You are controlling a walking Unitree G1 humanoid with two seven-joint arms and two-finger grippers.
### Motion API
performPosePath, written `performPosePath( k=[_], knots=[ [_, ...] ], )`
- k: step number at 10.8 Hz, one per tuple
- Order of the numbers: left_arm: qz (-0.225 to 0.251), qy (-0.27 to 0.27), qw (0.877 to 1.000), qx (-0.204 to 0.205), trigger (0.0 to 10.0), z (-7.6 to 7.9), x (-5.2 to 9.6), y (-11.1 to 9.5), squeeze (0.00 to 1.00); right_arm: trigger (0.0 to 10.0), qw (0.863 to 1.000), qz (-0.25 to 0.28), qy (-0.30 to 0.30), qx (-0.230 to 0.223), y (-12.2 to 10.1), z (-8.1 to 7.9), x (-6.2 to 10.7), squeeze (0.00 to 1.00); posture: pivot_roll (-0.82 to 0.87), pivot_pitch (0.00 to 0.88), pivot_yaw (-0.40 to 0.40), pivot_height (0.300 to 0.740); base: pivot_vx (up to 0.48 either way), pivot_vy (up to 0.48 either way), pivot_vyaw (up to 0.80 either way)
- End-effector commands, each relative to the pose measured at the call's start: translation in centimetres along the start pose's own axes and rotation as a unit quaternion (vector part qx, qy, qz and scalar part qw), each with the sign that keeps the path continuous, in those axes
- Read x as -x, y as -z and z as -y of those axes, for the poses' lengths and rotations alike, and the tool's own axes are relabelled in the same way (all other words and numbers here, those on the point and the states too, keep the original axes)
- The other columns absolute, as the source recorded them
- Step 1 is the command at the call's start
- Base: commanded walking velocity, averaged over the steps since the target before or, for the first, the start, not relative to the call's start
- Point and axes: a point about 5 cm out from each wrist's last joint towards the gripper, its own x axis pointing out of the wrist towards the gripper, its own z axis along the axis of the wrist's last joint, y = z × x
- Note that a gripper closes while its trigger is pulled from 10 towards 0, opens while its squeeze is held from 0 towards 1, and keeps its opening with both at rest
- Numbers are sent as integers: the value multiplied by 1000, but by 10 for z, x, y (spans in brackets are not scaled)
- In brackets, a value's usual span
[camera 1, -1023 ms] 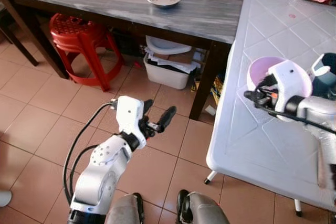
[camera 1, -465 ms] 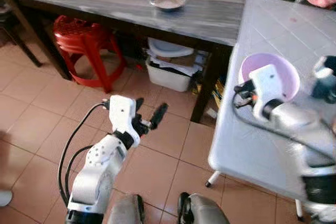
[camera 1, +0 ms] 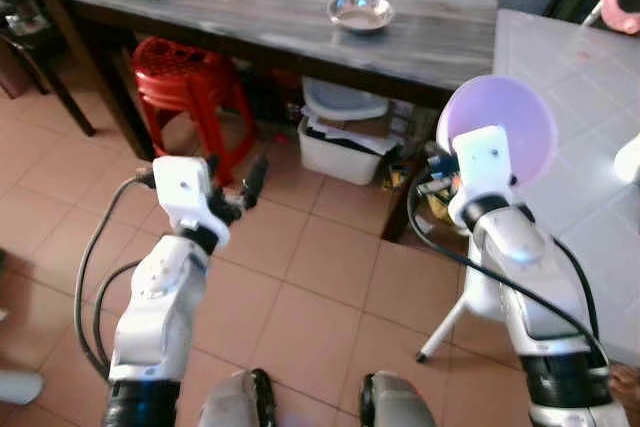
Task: Setting the table
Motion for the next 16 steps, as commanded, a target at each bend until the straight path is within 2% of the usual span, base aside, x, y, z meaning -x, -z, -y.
performPosePath(
  k=[1, 3, 5, 7, 10, 13, 16],
  knots=[
    [-9, -5, 1000, -1, 10000, -2, 2, 4, 0, 10000, 1000, 9, 8, -3, -1, 0, 0, 0, -48, 131, -20, 740, 247, 412, 0],
    [-1, 6, 1000, 3, 10000, 3, 2, 6, 0, 10000, 1000, 19, 17, -11, 0, -2, 0, 0, -56, 135, -16, 740, 345, 334, 0],
    [10, -21, 1000, -7, 10000, -2, 0, 6, 0, 10000, 999, 37, 19, -3, -2, 1, 0, 0, -63, 141, -16, 740, 396, 272, 0],
    [13, -41, 999, -18, 10000, -5, 0, 7, 0, 10000, 998, 49, 31, -14, -3, 6, 0, 0, -70, 141, -19, 740, 476, 0, 0],
    [4, -31, 999, -3, 10000, 1, 1, 14, 0, 10000, 998, 52, 16, -20, 0, -10, 1, 0, -73, 144, -12, 740, 480, 0, 0],
    [13, -24, 1000, -6, 10000, 0, -4, 10, 0, 10000, 998, 55, 7, -11, 0, -10, 0, 0, -75, 142, -9, 740, 480, 0, 0],
    [24, -8, 1000, -10, 10000, 5, -5, 7, 0, 10000, 998, 54, 10, -8, 1, -7, -1, 0, -73, 135, -9, 740, 470, 0, 0]
  ],
)
